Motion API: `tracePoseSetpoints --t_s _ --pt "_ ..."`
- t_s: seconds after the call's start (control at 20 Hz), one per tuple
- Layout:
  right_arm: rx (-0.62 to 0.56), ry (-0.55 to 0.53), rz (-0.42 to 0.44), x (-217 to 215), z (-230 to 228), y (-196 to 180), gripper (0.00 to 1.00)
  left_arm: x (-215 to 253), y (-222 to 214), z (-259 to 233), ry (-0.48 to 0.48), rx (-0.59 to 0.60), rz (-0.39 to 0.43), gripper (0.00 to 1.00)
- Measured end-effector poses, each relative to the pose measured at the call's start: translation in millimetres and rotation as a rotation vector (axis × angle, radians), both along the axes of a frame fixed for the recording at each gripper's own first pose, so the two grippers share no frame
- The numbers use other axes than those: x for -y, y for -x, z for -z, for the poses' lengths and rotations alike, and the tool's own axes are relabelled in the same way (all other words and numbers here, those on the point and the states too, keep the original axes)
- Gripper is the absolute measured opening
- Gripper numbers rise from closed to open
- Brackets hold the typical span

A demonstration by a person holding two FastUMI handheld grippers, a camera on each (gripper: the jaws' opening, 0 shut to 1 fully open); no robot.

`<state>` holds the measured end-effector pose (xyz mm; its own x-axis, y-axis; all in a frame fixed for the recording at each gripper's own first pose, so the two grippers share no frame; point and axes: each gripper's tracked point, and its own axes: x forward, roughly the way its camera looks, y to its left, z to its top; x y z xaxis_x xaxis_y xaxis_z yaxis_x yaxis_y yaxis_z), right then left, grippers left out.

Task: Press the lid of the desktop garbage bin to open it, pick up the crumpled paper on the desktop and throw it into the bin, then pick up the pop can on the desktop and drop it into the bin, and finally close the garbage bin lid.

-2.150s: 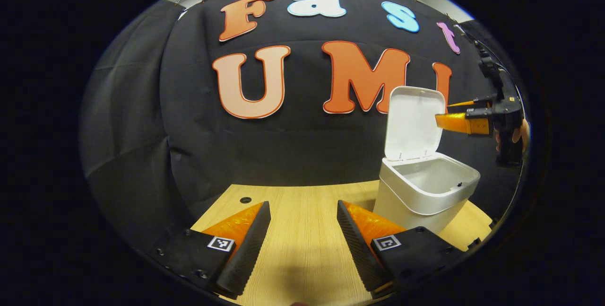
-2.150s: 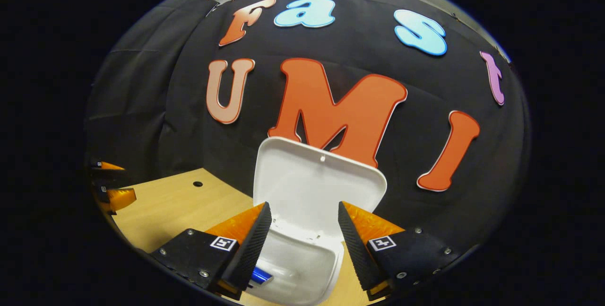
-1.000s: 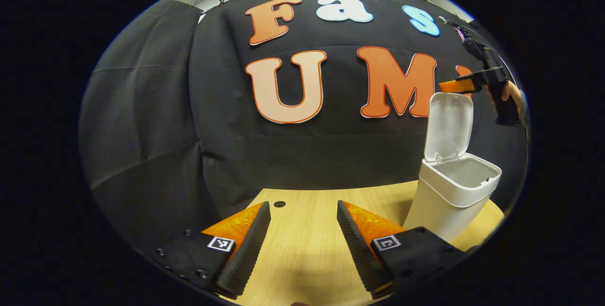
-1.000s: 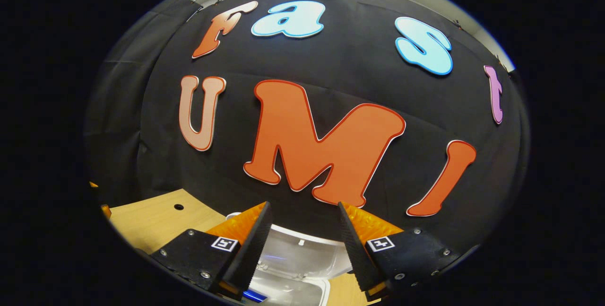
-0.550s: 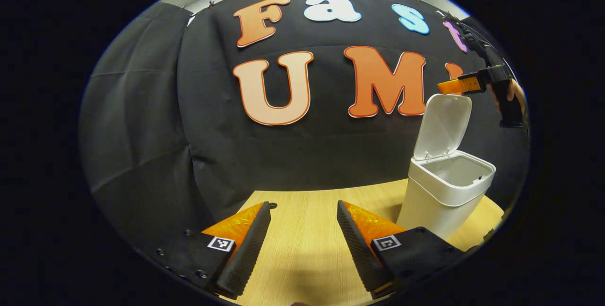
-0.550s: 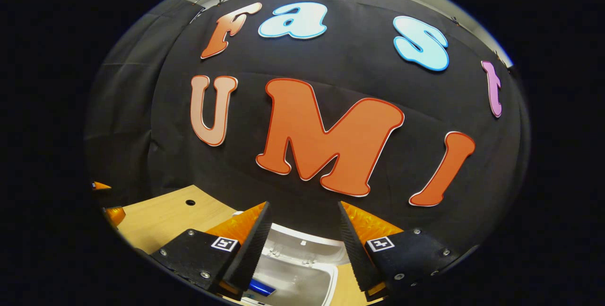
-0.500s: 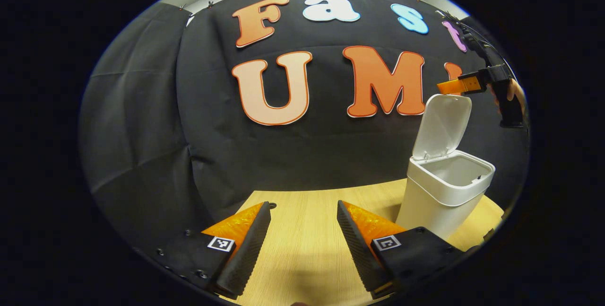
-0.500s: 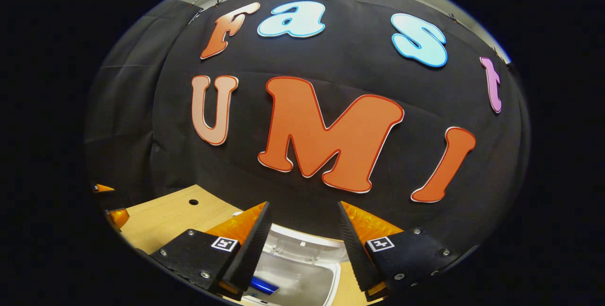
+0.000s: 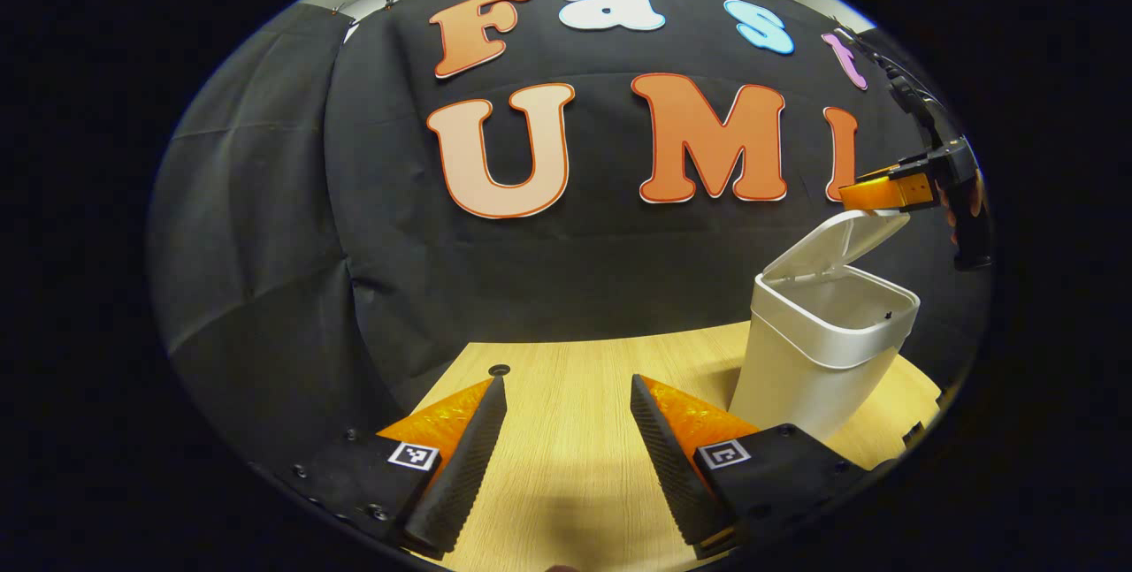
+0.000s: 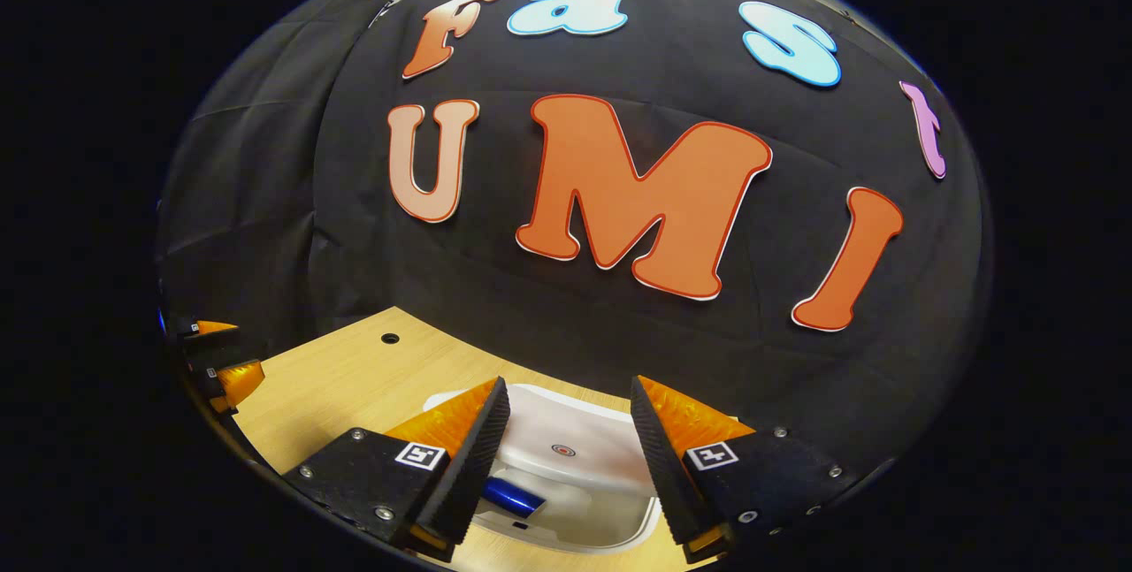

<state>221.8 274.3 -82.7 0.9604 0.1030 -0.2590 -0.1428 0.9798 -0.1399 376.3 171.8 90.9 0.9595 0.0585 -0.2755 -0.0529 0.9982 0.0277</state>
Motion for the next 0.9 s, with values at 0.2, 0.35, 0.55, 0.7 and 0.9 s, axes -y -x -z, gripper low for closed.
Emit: tracePoseSetpoints --t_s 0.2,0.35,0.55,0.7,0.9 --pt "-0.047 -0.026 0.010 -2.7 24.1 12.7 0.84 3.3 2.6 -1.9 0.002 0.006 0.012 0.89" --pt "-0.105 -0.040 0.021 -4.3 48.3 23.2 0.84 9.7 3.8 1.1 0.003 -0.001 0.027 0.89" --pt "-0.156 -0.050 0.036 -3.7 73.3 33.0 0.81 17.6 1.1 5.5 0.022 -0.013 0.040 0.89" --pt "-0.188 -0.064 0.050 -4.1 87.3 38.8 0.78 20.8 -1.3 7.9 0.022 -0.018 0.046 0.89" --pt "-0.223 -0.097 0.056 -7.0 104.9 45.5 0.73 27.9 -3.8 10.2 0.023 -0.028 0.059 0.89"
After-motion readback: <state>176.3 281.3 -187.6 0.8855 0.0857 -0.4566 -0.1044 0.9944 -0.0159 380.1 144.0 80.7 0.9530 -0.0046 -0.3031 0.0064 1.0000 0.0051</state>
